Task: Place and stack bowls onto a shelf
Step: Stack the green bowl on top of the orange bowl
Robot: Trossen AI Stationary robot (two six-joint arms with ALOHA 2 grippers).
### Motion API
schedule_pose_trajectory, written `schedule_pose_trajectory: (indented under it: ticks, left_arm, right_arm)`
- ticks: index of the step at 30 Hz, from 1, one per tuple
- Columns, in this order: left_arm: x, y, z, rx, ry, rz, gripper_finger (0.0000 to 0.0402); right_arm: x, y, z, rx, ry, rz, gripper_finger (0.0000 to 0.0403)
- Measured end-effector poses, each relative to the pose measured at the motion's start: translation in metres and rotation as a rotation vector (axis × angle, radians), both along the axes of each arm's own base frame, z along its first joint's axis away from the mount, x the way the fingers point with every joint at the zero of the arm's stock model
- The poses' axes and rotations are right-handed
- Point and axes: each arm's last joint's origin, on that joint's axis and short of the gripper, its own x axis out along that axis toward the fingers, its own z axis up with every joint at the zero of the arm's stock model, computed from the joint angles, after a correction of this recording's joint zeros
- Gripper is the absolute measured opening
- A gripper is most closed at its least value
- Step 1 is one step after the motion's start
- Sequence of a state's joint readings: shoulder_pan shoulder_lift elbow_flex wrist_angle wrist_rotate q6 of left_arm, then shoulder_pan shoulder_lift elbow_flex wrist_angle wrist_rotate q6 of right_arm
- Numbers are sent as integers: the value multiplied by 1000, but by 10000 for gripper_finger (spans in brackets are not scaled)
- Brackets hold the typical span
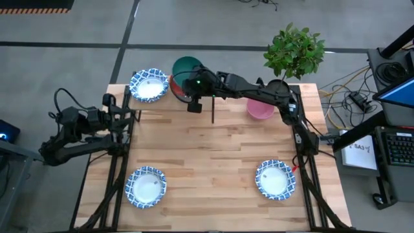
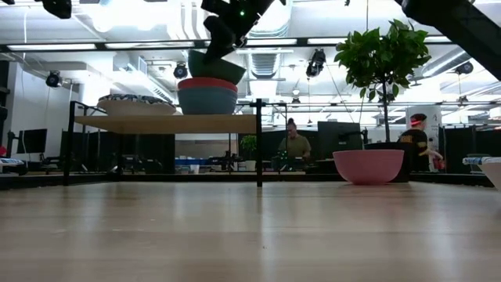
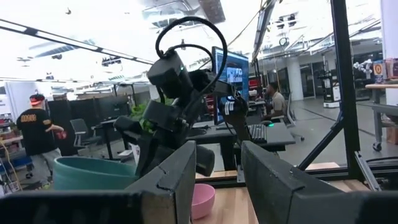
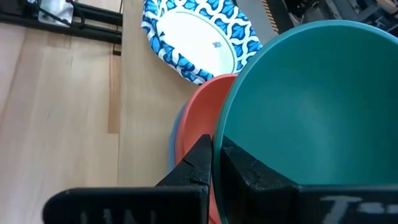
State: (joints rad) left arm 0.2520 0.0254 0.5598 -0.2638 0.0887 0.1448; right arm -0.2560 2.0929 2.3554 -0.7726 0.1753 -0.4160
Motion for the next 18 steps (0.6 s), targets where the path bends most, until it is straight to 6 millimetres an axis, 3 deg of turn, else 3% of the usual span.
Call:
schedule_pose_trajectory:
  ticks: [12,18]
  left_arm:
    - [0,0,0,3,1,1,113]
    - [0,0,0,3,2,1,113]
  right_arm:
    - [1,0,-1,6,-4,-4,70]
    - [3,1,1,3,-30,-4,77]
